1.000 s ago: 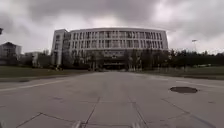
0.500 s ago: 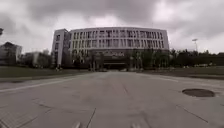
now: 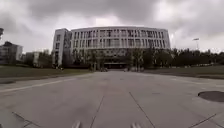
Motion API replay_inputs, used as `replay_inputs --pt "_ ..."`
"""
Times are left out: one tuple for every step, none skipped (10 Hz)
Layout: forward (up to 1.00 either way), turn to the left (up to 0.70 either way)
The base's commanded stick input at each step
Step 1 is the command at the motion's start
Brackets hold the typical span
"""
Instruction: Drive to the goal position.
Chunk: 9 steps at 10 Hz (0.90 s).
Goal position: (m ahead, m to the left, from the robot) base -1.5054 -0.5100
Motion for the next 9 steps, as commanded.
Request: replay_inputs --pt "1.0 0.0" --pt "1.0 0.0" --pt "1.0 0.0" --pt "1.0 0.0" --pt "1.0 0.0" --pt "1.0 0.0" --pt "1.0 0.0" --pt "1.0 0.0" --pt "1.0 0.0"
